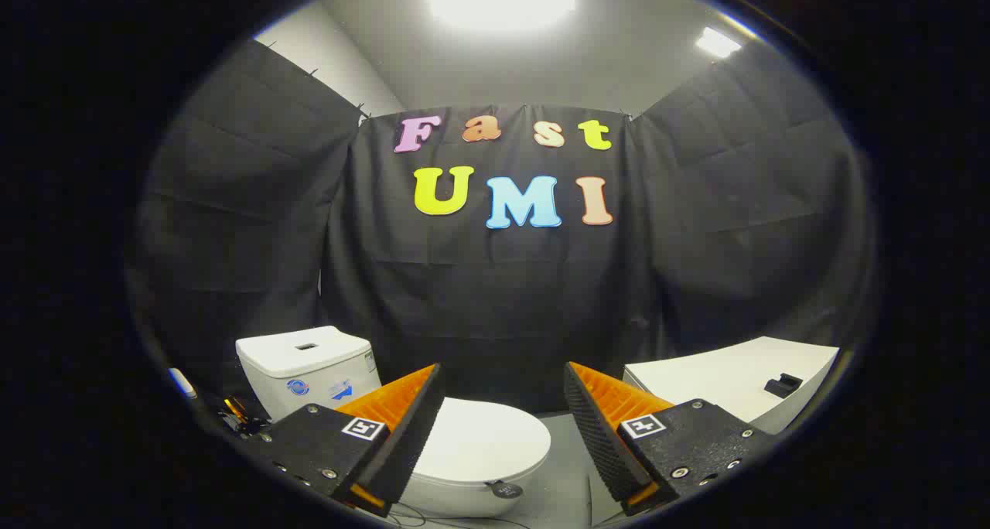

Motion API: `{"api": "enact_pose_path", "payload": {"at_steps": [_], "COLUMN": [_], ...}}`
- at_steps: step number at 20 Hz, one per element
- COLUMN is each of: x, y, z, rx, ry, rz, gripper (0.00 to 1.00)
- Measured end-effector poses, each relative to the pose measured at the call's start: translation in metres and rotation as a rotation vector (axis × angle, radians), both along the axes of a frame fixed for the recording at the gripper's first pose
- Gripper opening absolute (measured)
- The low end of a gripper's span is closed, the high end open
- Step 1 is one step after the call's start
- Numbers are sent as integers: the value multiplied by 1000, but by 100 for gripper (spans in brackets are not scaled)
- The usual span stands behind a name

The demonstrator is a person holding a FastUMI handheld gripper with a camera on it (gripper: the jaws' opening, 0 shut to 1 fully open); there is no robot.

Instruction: Open the toilet lid.

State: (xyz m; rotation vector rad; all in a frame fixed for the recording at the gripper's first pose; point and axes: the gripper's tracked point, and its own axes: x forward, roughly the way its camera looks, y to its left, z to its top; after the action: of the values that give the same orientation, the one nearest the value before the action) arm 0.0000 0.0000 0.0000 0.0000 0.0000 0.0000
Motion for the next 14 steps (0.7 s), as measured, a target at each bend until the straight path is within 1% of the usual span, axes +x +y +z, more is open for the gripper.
{"api": "enact_pose_path", "payload": {"at_steps": [14], "x": [-1], "y": [-1], "z": [3], "rx": [17], "ry": [-13], "rz": [4], "gripper": [95]}}
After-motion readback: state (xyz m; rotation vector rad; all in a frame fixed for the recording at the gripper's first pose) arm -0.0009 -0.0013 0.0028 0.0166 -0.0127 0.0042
